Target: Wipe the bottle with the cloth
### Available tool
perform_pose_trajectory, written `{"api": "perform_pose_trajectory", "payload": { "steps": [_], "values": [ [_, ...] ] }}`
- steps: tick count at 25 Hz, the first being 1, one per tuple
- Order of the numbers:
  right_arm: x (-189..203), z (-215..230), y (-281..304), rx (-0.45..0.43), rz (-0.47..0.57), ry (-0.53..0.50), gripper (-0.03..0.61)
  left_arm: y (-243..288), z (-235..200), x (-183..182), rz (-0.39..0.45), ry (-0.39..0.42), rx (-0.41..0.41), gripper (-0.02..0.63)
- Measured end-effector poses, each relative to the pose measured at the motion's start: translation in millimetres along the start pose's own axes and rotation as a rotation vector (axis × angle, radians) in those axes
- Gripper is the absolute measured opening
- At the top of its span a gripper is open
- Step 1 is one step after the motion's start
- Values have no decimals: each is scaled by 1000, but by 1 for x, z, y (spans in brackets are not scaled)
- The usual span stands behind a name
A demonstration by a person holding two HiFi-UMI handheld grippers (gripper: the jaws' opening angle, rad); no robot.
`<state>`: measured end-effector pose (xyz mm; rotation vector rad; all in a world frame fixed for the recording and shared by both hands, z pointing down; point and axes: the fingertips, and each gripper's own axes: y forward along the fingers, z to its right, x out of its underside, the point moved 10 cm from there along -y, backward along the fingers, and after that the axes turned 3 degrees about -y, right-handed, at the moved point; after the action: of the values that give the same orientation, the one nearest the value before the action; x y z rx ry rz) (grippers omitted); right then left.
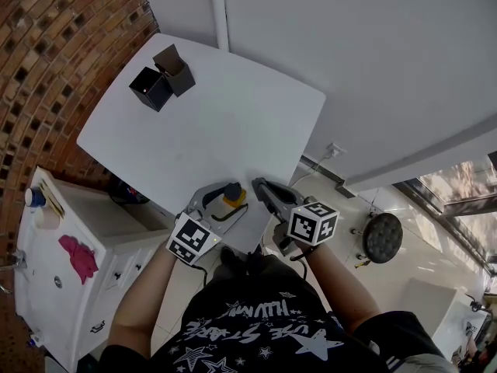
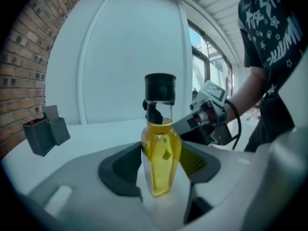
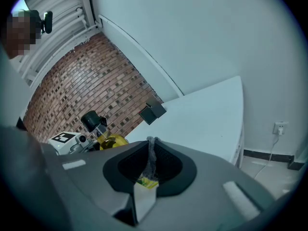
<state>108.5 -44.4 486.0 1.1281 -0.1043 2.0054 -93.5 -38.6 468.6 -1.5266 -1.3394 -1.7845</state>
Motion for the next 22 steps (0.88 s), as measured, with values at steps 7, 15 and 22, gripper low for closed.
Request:
{"api": "perform_pose_trajectory", "payload": {
  "steps": [7,15,22],
  "values": [
    [0,-8,1,-29,-18,-6,38,-2,-9,-1,-43,47,134,238],
    [-2,-11,3,-27,-19,-12,38,-10,-10,-4,-8,22,128,276],
    [-31,-20,2,-129,-30,-66,38,-28,7,9,69,-91,-46,275]
  ]
}}
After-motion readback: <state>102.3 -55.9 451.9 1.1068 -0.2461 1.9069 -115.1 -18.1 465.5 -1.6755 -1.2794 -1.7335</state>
